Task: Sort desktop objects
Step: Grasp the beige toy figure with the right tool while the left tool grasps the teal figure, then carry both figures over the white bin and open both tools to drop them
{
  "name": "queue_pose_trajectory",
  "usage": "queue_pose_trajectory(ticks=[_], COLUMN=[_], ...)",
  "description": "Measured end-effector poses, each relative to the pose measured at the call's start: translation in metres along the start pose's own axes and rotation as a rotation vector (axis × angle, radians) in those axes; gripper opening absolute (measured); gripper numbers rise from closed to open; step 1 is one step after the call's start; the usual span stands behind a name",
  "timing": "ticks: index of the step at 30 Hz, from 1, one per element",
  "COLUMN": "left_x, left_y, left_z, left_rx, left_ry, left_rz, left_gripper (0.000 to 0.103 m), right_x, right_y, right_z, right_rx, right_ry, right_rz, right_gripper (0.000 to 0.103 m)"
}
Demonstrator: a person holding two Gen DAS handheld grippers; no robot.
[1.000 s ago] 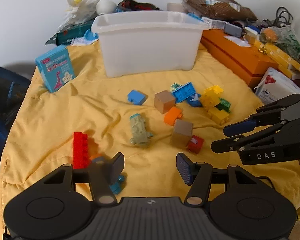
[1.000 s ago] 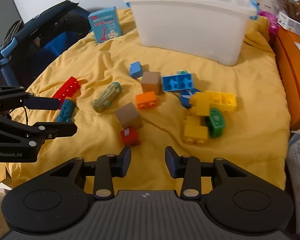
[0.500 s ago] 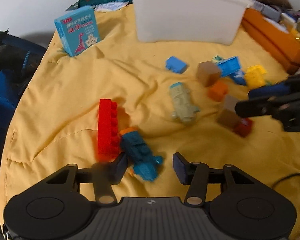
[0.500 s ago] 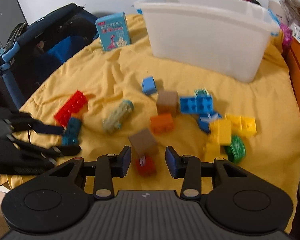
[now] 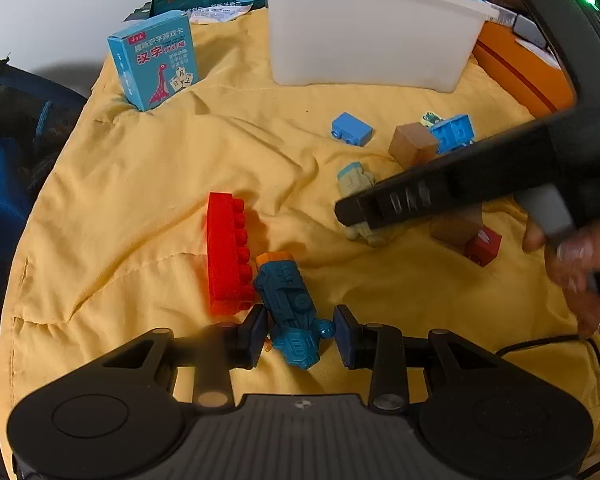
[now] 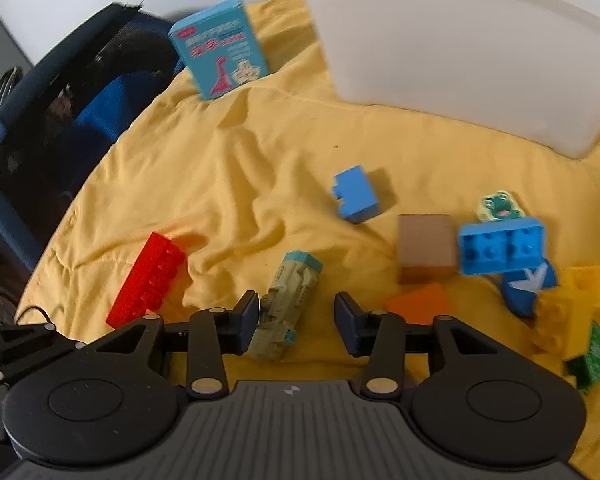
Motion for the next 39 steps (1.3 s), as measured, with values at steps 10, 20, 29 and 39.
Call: queue_pose_trajectory(ticks=[10,20,29,39], left_x=[-0.054,-0.165,-0.239,-0.283], left_y=[-0.013,-0.050,-0.061,-0.038], left_z=[-0.037,-0.089,-0.078,-0.010], left_rx=[0.065,0.099,0.072,0.012], left_ry=[-0.178,-0.441,-0.513,-0.416], left_rz=[0.010,0.138,0.141,0.095], left_gripper=[0.040,0.040,0.040,0.040], right_x=[0.010,-0.021,-0.072,-0.137], right_y=[-0.015,-0.074,-0.098,-0.119], right_z=[-0.059,-0.161,-0.179,-0.149], right_rx=[0.035,0.177,0.232,0.262], right_ry=[-0.124,-0.358,-0.484,-0.469], right_rz=[-0.065,-0.015,0.003,-0.002], right_gripper=[0.027,0.027,0.027,0.027])
Point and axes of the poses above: each gripper's, at about its wrist camera, not at the fingertips, and z roughly the way its jaws point, y to its left, x to its underside, the point moved 6 cm from there along z, roughly the way its jaws point, and after that the axes turned 3 degrees about y, right-handed, at the moved point
